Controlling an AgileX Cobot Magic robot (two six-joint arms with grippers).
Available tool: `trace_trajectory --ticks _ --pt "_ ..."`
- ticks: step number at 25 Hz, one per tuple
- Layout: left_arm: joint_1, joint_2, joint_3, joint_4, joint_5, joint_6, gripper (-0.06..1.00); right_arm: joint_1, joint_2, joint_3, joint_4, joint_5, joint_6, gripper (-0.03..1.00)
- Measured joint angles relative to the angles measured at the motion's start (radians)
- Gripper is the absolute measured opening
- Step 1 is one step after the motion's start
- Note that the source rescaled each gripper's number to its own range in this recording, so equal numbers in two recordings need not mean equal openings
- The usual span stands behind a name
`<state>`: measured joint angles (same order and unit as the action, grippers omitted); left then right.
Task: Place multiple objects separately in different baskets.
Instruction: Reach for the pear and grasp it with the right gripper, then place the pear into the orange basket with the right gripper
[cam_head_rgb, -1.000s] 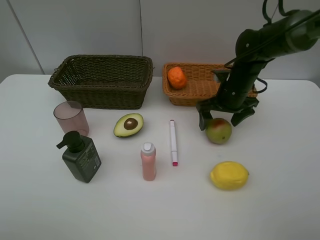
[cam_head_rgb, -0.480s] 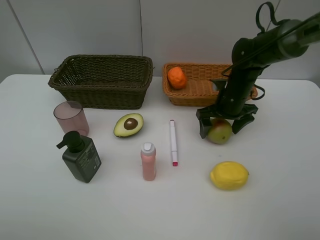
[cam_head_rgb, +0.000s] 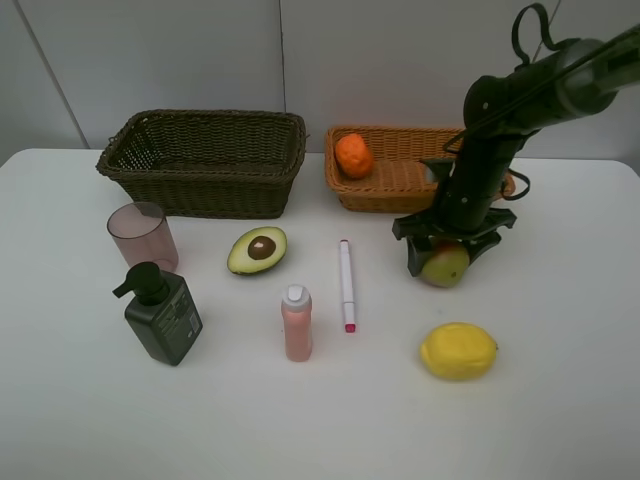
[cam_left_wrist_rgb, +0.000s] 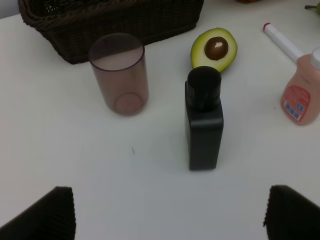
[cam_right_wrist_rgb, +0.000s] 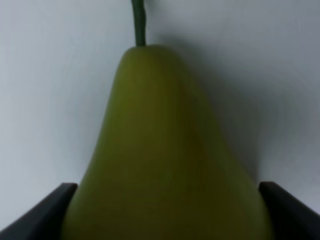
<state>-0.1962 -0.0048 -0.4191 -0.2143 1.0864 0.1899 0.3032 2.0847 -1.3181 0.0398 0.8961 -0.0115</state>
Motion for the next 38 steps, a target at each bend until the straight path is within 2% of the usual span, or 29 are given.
trace_trajectory --ticks 13,20,23,29,38 --pt "0.0 0.0 0.0 0.0 0.0 0.0 1.0 0.0 0.0 -0.001 0.0 0.03 0.0 0.68" --pt "0.0 0.0 0.0 0.0 0.0 0.0 1.0 0.0 -0.014 -0.062 0.0 0.112 -0.002 0.68" --pt "0.0 0.0 0.0 0.0 0.0 0.0 1.0 0.0 -0.045 -0.105 -0.002 0.155 -0.004 0.68" --pt "0.0 0.0 0.0 0.0 0.0 0.0 1.0 0.0 -0.069 -0.248 -0.007 0.298 -0.004 0.68" --pt "0.0 0.0 0.0 0.0 0.0 0.0 1.0 0.0 -0.069 -0.471 -0.065 0.31 -0.02 0.68"
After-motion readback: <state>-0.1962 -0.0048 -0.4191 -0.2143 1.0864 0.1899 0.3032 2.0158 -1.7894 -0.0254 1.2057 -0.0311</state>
